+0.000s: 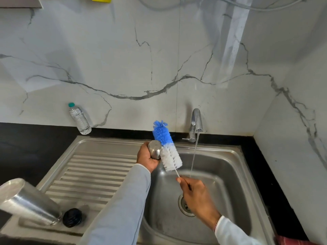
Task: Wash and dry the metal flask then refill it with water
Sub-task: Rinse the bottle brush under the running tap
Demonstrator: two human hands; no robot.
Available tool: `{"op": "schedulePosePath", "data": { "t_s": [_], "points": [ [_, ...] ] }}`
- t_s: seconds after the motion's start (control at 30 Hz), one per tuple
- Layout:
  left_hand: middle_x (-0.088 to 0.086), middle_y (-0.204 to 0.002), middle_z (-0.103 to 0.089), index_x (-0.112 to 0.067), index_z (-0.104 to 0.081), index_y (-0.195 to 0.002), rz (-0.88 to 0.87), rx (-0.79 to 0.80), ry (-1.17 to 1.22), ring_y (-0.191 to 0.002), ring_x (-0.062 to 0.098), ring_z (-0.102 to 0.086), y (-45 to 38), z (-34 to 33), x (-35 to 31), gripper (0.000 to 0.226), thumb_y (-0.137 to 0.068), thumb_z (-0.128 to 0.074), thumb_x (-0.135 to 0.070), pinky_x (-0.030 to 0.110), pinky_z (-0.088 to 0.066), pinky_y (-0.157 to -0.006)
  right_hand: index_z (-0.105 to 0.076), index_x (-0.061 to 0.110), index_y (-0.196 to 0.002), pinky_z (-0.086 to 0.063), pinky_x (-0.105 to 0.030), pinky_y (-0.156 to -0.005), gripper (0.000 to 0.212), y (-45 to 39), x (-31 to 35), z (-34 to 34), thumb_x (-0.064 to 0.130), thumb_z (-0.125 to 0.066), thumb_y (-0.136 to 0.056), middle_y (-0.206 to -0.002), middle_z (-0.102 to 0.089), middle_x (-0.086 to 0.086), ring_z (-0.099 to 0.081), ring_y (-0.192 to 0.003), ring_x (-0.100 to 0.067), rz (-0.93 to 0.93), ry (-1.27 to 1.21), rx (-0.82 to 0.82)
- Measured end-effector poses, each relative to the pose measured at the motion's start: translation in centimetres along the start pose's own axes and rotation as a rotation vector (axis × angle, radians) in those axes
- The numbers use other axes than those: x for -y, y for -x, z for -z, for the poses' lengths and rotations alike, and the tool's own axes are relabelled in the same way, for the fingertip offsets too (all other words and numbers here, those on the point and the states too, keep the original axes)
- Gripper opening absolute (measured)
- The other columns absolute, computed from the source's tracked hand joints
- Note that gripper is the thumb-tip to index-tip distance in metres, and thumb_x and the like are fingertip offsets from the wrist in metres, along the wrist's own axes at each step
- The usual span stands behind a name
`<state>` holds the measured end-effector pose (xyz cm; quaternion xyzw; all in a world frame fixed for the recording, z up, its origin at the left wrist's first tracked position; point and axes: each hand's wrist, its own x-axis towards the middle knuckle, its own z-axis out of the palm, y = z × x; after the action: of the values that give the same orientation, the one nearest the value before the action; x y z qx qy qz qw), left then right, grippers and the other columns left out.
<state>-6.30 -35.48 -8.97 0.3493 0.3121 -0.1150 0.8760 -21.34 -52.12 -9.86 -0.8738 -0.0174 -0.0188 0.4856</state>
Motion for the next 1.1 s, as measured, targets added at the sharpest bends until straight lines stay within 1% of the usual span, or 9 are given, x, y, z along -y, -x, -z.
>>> {"op": "schedulePosePath", "data": {
  "t_s": [0.13, 0.2, 0.3, 0.37, 0.43, 0.5, 0.6, 0.77, 1.1],
  "points": [
    [0.018, -0.104, -0.071, -0.007, -0.061, -0.122, -0.034, -0.105, -0.045, -0.087, 0.033, -0.071, 0.8, -0.7, 1.3, 0.031, -0.095, -0.054, -0.021, 0.041, -0.061, -0.061, -0.04, 0.018, -0.062, -0.031, -0.027, -0.054, 0.046, -1.2, -0.1, -0.6, 0.032, -0.052, -0.104, -0.048, -0.038, 0.009, -0.031, -0.051, -0.009, -0.057, 0.031, -0.065],
    [0.017, -0.092, -0.068, -0.008, -0.059, -0.109, -0.087, -0.147, -0.089, -0.077, 0.029, -0.068, 1.0, -0.8, 1.6, 0.017, -0.096, -0.055, -0.018, 0.037, -0.057, -0.055, -0.041, 0.021, -0.061, -0.034, -0.029, -0.057, 0.046, -2.5, 0.1, -0.9, 0.035, -0.05, -0.104, -0.048, -0.046, 0.012, -0.038, -0.055, -0.014, -0.072, 0.062, -0.084],
    [0.017, -0.092, -0.064, -0.008, -0.058, -0.105, -0.144, -0.219, -0.137, -0.076, 0.031, -0.065, 0.9, -0.9, 0.7, 0.017, -0.096, -0.053, -0.021, 0.041, -0.057, -0.066, -0.05, 0.029, -0.066, -0.035, -0.028, -0.065, 0.04, -2.3, -0.2, -0.9, 0.037, -0.048, -0.105, -0.054, -0.051, 0.017, -0.039, -0.059, -0.016, -0.048, 0.124, -0.076],
    [0.018, -0.096, -0.065, -0.008, -0.058, -0.107, -0.181, -0.252, -0.154, -0.081, 0.033, -0.065, 0.6, -0.7, 0.1, 0.029, -0.098, -0.047, -0.033, 0.042, -0.058, -0.074, -0.066, 0.032, -0.092, -0.036, -0.027, -0.067, 0.024, -0.9, -0.8, -0.7, 0.039, -0.046, -0.104, -0.054, -0.043, 0.013, -0.039, -0.065, -0.018, -0.008, 0.142, -0.07],
    [0.014, -0.105, -0.069, -0.009, -0.061, -0.11, -0.216, -0.248, -0.164, -0.091, 0.033, -0.068, 0.6, -0.8, 0.2, 0.065, -0.091, -0.037, -0.067, 0.045, -0.055, -0.089, -0.066, 0.031, -0.117, -0.039, -0.029, -0.067, 0.027, -0.1, -0.8, -0.5, 0.041, -0.045, -0.104, -0.064, -0.048, 0.014, -0.046, -0.073, -0.023, 0.01, 0.153, -0.058],
    [0.008, -0.109, -0.07, -0.012, -0.061, -0.114, -0.248, -0.234, -0.257, -0.097, 0.031, -0.069, 0.6, -0.8, 1.2, 0.097, -0.077, -0.023, -0.093, 0.048, -0.054, -0.099, -0.063, 0.029, -0.123, -0.044, -0.033, -0.069, 0.032, -1.3, 0.0, -0.5, 0.044, -0.041, -0.105, -0.075, -0.064, 0.002, -0.058, -0.08, -0.031, 0.013, 0.226, -0.089],
    [0.004, -0.095, -0.069, -0.017, -0.06, -0.103, -0.298, -0.175, -0.302, -0.088, 0.027, -0.069, 1.9, -1.7, 2.1, 0.092, -0.084, -0.01, -0.091, 0.043, -0.057, -0.086, -0.053, 0.03, -0.125, -0.046, -0.037, -0.068, 0.033, -3.7, 1.4, -0.5, 0.048, -0.033, -0.105, -0.089, -0.068, -0.009, -0.064, -0.084, -0.036, -0.006, 0.376, -0.077],
    [0.018, -0.149, -0.053, -0.015, -0.033, -0.157, -0.248, -0.179, -0.133, -0.137, 0.037, -0.051, 2.2, -1.8, 0.4, 0.111, -0.082, -0.008, -0.093, 0.046, -0.038, -0.113, -0.041, 0.037, -0.139, -0.05, -0.042, -0.081, 0.036, 0.0, 2.2, 1.7, 0.048, -0.028, -0.106, -0.109, -0.068, -0.005, -0.065, -0.102, -0.035, -0.036, 0.592, 0.093],
    [0.014, -0.15, -0.054, -0.018, -0.04, -0.155, -0.236, -0.061, -0.088, -0.134, 0.037, -0.054, 2.0, -2.4, 0.8, 0.117, -0.076, -0.004, -0.097, 0.049, -0.04, -0.116, -0.041, 0.033, -0.139, -0.052, -0.043, -0.077, 0.036, -1.9, 3.7, 1.7, 0.045, -0.027, -0.108, -0.101, -0.068, -0.006, -0.066, -0.093, -0.036, 0.017, 0.637, 0.048]
  ]
}}
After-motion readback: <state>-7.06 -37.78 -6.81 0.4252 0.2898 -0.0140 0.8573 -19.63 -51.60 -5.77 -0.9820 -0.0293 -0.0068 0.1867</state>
